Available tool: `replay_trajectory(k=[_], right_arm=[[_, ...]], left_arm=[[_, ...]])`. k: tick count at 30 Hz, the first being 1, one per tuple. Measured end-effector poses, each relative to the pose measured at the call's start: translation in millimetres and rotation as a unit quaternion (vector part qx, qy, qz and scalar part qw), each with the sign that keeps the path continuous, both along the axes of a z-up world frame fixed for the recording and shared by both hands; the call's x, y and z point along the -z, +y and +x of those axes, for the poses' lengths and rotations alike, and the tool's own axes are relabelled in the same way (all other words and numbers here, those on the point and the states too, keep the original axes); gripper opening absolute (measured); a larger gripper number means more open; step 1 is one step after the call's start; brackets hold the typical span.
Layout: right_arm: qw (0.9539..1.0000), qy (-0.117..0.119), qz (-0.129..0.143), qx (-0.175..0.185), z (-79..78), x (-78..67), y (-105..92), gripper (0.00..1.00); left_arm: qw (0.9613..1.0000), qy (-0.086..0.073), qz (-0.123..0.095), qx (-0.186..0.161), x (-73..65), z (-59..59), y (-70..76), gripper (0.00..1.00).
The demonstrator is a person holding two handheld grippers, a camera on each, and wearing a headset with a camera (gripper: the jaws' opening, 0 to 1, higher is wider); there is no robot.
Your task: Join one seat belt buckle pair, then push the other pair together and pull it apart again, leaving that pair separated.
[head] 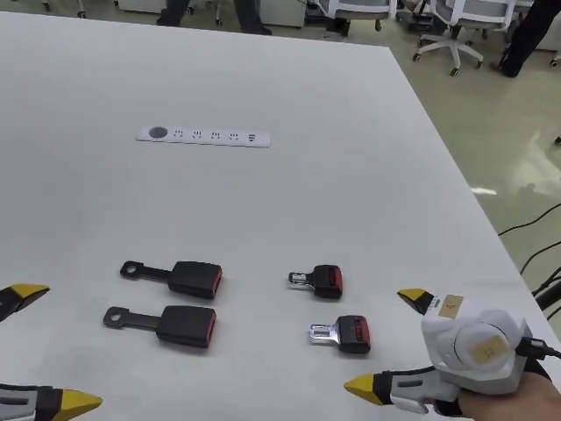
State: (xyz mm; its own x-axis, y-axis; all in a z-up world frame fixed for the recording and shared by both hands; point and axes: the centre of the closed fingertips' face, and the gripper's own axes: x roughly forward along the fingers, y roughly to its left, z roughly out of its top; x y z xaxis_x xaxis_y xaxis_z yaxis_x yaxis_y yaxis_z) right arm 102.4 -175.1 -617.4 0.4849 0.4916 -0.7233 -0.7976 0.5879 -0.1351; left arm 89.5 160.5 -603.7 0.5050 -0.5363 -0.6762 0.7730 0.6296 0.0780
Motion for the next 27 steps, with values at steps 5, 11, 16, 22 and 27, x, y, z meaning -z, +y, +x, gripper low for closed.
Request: replay_trajectory(k=[5,11,16,22,27], right_arm=[[1.0,-0.006,-0.002,-0.002,2.5,0.3,-0.9,0.84],[0.9999,-0.008,-0.006,-0.009,4.2,1.7,-0.4,0.82],[0.9999,-0.001,-0.007,-0.014,3.3,2.0,0.8,0.78],[0.9994,-0.003,-0.015,-0.03,4.2,3.7,2.6,0.74],[0.9989,-0.003,-0.024,-0.041,6.9,5.3,5.2,0.73]], left_arm=[[0.9995,-0.009,0.024,0.02,0.0,2.9,1.7,0.91],[0.9994,-0.004,0.032,0.015,-1.9,8.2,-0.7,0.9],[0.9989,-0.003,0.037,0.03,-1.5,10.9,-7.2,0.88],[0.9974,0.002,0.05,0.052,5.5,15.6,-16.4,0.86],[0.9965,0.01,0.06,0.058,7.3,21.7,-23.3,0.79]])
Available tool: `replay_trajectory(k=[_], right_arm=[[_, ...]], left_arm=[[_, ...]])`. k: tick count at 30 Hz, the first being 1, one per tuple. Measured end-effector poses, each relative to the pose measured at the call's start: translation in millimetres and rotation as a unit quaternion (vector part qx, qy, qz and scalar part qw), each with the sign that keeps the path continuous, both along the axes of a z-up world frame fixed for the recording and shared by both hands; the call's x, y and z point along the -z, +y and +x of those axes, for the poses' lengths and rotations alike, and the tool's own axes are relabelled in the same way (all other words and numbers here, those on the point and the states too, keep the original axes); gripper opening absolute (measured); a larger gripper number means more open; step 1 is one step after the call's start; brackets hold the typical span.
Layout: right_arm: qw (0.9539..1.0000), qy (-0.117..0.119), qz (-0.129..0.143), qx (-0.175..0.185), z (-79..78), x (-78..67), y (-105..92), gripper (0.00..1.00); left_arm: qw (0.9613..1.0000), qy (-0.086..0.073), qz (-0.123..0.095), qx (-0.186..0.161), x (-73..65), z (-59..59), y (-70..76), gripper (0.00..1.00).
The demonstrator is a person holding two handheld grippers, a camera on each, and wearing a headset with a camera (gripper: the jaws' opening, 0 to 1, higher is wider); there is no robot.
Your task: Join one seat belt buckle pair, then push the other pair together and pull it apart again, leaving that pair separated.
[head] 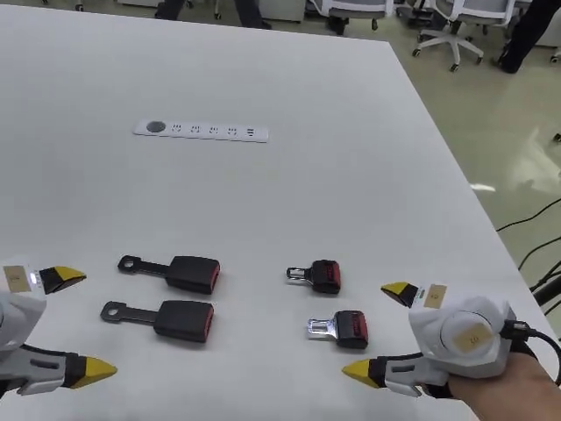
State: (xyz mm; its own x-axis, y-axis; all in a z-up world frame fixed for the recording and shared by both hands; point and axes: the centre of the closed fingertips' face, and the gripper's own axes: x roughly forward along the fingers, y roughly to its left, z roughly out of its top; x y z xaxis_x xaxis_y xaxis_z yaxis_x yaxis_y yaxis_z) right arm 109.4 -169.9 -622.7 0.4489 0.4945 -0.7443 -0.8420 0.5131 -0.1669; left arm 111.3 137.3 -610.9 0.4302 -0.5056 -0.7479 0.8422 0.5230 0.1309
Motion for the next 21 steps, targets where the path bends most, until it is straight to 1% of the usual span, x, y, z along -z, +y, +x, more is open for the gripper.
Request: replay_trajectory(k=[3,5,7,11,14,19,21], right_arm=[[0.9999,0.002,-0.005,-0.011,1.7,3.6,3.5,0.71],[0.9997,0.001,-0.012,-0.021,3.1,6.3,5.4,0.69],[0.9995,0.002,-0.014,-0.027,4.4,7.4,7.4,0.68],[0.9991,0.006,-0.018,-0.037,9.6,10.8,11.0,0.65],[0.9985,0.011,-0.025,-0.048,11.6,16.3,14.4,0.64],[0.9972,0.018,-0.034,-0.064,16.6,25.1,16.6,0.62],[0.997,0.021,-0.035,-0.066,19.2,26.5,15.7,0.61]], left_arm=[[0.9997,0.0,0.01,0.022,2.7,2.3,-7.9,0.79],[0.9995,0.0,0.012,0.03,4.3,5.0,-12.3,0.79],[0.9991,0.001,0.013,0.039,8.2,8.1,-16.8,0.78],[0.9975,0.012,0.017,0.067,16.0,8.0,-29.5,0.75],[0.9951,0.026,0.02,0.093,24.2,6.1,-38.7,0.69],[0.9921,0.035,0.026,0.118,33.7,7.9,-48.1,0.64],[0.9913,0.043,0.025,0.122,37.0,8.8,-50.2,0.64]])
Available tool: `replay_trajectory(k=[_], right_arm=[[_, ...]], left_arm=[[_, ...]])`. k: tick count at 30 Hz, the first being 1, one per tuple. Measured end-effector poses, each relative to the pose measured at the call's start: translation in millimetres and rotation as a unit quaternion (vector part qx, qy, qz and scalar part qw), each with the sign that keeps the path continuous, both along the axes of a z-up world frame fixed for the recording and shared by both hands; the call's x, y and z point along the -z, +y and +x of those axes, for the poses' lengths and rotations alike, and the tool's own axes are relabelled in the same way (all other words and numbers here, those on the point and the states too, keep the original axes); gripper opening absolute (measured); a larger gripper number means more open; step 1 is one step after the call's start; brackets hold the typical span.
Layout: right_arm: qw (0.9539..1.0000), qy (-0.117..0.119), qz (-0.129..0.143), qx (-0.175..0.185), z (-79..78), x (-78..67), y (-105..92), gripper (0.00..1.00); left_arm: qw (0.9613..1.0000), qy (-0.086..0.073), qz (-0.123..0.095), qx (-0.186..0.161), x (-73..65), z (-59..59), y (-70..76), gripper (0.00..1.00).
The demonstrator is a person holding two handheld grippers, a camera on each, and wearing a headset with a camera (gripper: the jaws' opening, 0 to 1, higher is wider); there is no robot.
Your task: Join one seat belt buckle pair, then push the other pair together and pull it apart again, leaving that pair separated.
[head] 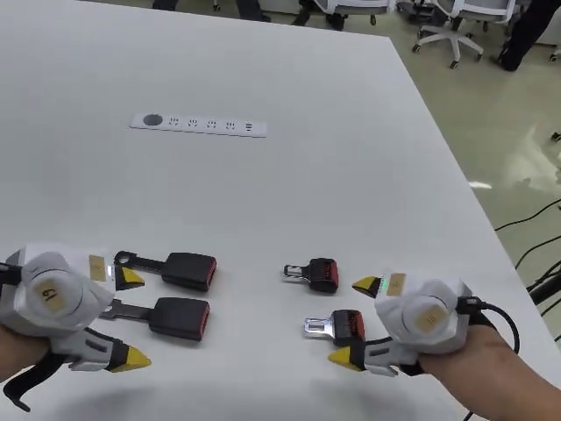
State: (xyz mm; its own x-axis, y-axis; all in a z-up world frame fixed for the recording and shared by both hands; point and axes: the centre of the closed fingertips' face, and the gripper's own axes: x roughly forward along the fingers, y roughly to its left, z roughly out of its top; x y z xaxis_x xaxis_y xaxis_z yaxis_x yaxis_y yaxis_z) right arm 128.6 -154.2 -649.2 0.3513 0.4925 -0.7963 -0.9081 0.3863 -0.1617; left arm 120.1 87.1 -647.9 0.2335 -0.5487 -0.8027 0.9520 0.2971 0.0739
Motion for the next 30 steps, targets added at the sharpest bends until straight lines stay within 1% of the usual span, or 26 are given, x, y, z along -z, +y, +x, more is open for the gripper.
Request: replay_trajectory(k=[2,4,6,9,10,13,16,17,19,21,24,25,28,29,30], right_arm=[[1.0,0.005,-0.003,-0.005,1.3,1.4,-0.7,0.6],[0.9998,0.012,-0.009,-0.012,1.1,3.4,-1.5,0.59],[0.9996,0.018,-0.014,-0.018,4.1,7.4,-4.8,0.59],[0.9991,0.028,-0.02,-0.024,4.2,10.1,-6.9,0.56],[0.9989,0.031,-0.022,-0.026,4.9,12.6,-8.1,0.55],[0.9983,0.037,-0.029,-0.033,6.4,18.7,-10.9,0.54],[0.9976,0.047,-0.032,-0.04,5.8,21.8,-11.6,0.51],[0.9971,0.054,-0.032,-0.045,4.0,23.2,-11.5,0.5],[0.9963,0.06,-0.035,-0.05,4.5,27.9,-13.2,0.47],[0.9947,0.074,-0.037,-0.06,0.1,32.6,-14.3,0.44],[0.9936,0.078,-0.045,-0.068,-2.2,35.4,-14.3,0.43],[0.9932,0.08,-0.047,-0.071,-2.4,36.2,-14.7,0.43],[0.9919,0.088,-0.051,-0.075,-4.7,37.3,-15.8,0.4],[0.9918,0.09,-0.05,-0.075,-3.8,38.0,-16.5,0.39],[0.9917,0.097,-0.044,-0.072,-3.7,38.3,-16.0,0.38]], left_arm=[[1.0,-0.001,0.004,0.004,3.2,4.5,-0.5,0.63],[0.9999,0.006,0.004,0.011,5.2,6.4,-3.5,0.61],[0.9996,0.013,0.005,0.024,7.5,7.4,-7.9,0.57],[0.9992,0.022,0.006,0.033,11.5,9.8,-14.5,0.54],[0.9989,0.029,0.007,0.036,14.4,10.4,-16.7,0.53],[0.9981,0.037,0.012,0.048,18.5,10.3,-20.6,0.5],[0.9976,0.038,0.016,0.055,19.4,11.7,-23.7,0.49],[0.9974,0.04,0.017,0.057,20.8,13.3,-23.7,0.49],[0.9972,0.04,0.022,0.059,20.6,13.4,-25.2,0.48],[0.9968,0.04,0.028,0.063,22.6,15.3,-25.3,0.48],[0.9961,0.041,0.033,0.071,23.3,15.6,-27.2,0.46],[0.9957,0.045,0.032,0.075,24.5,15.5,-27.0,0.45],[0.9946,0.046,0.038,0.086,28.1,16.5,-25.4,0.44],[0.9941,0.043,0.04,0.091,28.8,17.2,-24.9,0.43],[0.994,0.04,0.042,0.092,29.4,18.0,-24.6,0.42]])
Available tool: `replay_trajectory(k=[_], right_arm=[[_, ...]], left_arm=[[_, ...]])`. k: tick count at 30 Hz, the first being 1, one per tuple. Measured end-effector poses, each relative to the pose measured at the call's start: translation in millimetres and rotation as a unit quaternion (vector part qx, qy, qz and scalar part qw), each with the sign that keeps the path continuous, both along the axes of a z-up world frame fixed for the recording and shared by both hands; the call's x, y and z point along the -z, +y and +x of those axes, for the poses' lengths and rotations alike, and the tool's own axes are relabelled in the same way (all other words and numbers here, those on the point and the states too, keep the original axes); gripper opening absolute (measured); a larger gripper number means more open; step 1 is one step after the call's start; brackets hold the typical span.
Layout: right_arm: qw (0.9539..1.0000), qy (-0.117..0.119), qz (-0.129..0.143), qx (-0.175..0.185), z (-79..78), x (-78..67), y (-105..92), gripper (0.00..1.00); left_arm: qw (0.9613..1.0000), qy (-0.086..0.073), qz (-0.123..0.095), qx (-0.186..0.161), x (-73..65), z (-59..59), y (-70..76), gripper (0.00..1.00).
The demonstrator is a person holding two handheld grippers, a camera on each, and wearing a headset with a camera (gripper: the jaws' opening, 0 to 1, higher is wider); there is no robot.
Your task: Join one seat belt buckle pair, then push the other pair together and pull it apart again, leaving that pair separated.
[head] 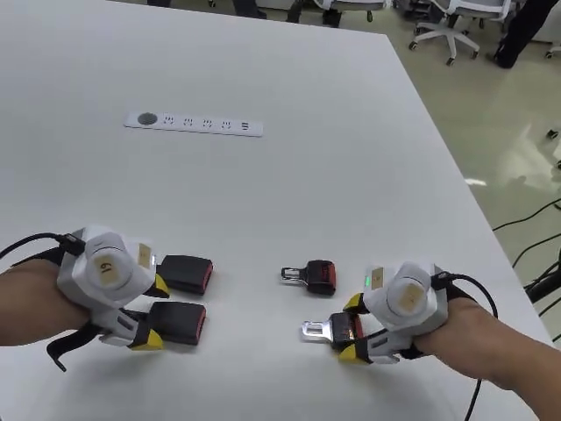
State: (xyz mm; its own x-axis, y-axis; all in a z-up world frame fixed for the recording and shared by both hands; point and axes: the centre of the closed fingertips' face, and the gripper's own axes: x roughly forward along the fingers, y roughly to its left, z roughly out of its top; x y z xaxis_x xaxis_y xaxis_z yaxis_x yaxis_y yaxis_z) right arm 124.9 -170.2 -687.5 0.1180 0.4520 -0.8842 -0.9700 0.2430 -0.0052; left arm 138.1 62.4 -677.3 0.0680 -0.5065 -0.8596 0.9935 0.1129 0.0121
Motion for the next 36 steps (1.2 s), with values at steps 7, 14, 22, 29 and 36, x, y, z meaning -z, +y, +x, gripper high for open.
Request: replay_trajectory(k=[7,14,22,29,36], right_arm=[[0.9999,0.012,0.0,-0.007,1.1,4.0,-2.2,0.35],[0.9993,0.009,-0.014,-0.034,1.9,6.3,-2.9,0.34],[0.9991,0.01,-0.016,-0.039,4.2,8.2,-4.4,0.34],[0.9992,0.009,-0.004,-0.038,5.0,7.8,-3.8,0.34],[0.9997,0.007,0.0,-0.025,3.4,5.8,-0.8,0.34]], left_arm=[[0.9998,0.008,0.011,0.017,3.3,-7.2,-2.1,0.4],[0.9996,-0.002,0.015,0.023,6.3,-3.2,-1.9,0.37],[0.9995,0.0,0.015,0.027,7.7,-2.2,-1.5,0.36],[0.9995,0.005,0.023,0.022,10.3,-1.6,0.6,0.35],[0.9995,0.011,0.031,-0.001,12.4,-0.4,3.4,0.34]])
